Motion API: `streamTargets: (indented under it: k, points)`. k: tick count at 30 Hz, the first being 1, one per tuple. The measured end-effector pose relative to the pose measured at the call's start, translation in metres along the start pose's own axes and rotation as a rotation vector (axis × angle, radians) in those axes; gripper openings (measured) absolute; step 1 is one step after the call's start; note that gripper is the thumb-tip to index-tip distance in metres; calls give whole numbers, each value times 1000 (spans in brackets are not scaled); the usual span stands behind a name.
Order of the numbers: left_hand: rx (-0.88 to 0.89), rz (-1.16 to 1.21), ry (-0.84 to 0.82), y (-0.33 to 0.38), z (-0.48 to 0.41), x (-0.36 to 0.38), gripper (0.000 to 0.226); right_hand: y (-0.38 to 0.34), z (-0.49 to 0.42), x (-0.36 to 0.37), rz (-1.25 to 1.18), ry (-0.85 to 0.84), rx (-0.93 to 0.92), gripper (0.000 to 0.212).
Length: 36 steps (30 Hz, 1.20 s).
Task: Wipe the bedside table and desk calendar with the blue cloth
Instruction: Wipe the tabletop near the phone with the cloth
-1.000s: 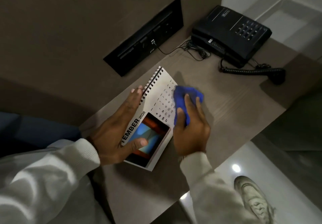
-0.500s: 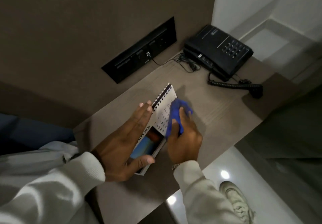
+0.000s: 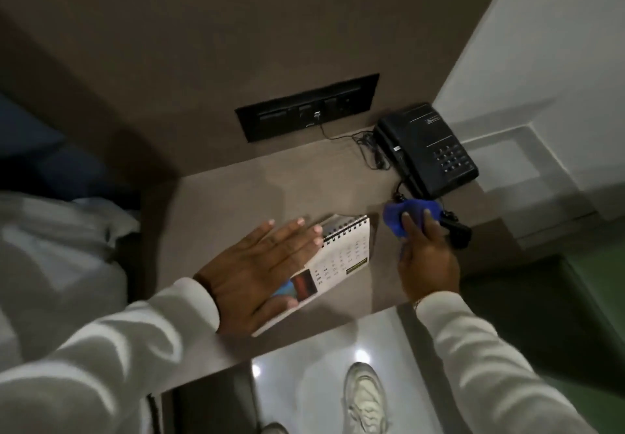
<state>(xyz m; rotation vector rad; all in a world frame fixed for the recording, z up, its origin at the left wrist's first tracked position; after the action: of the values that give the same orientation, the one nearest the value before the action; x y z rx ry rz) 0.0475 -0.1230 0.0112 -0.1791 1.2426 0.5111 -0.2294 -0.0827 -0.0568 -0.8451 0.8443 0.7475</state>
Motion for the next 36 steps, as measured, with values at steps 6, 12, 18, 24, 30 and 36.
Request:
streamTargets:
  k: [6, 12, 18, 24, 30, 36]
  points:
    - [-344, 246, 107, 9, 29, 1, 71, 3, -10, 6, 229, -200, -130, 52]
    - [-1109, 1078, 628, 57, 79, 16, 56, -40, 22, -49, -646, -136, -194, 34]
    - [-1118, 1761, 801, 76, 62, 25, 61, -74, 26, -49, -830, -282, -248, 30]
    - [-1063, 1714, 880, 42, 62, 20, 41, -83, 20, -35, -864, -206, -259, 26]
    - [-955, 1652, 959, -17, 65, 3, 38, -128, -1, -38, -927, -215, -309, 22]
    - [-946, 1678, 1043, -86, 62, 0, 37, -192, -48, -43, -927, -279, -389, 43]
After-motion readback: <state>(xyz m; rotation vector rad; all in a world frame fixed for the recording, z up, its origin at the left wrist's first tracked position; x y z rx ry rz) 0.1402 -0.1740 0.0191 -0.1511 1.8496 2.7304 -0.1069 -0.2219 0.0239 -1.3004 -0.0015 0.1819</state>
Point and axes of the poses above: each hand's wrist, its own z-axis away from the middle knuckle, its own x-axis out of the palm, y = z × x, the point moved 2 cm from there along -z, towards the middle knuckle, and after that the axes turned 13 degrees about -y, right-handed, at the moved point
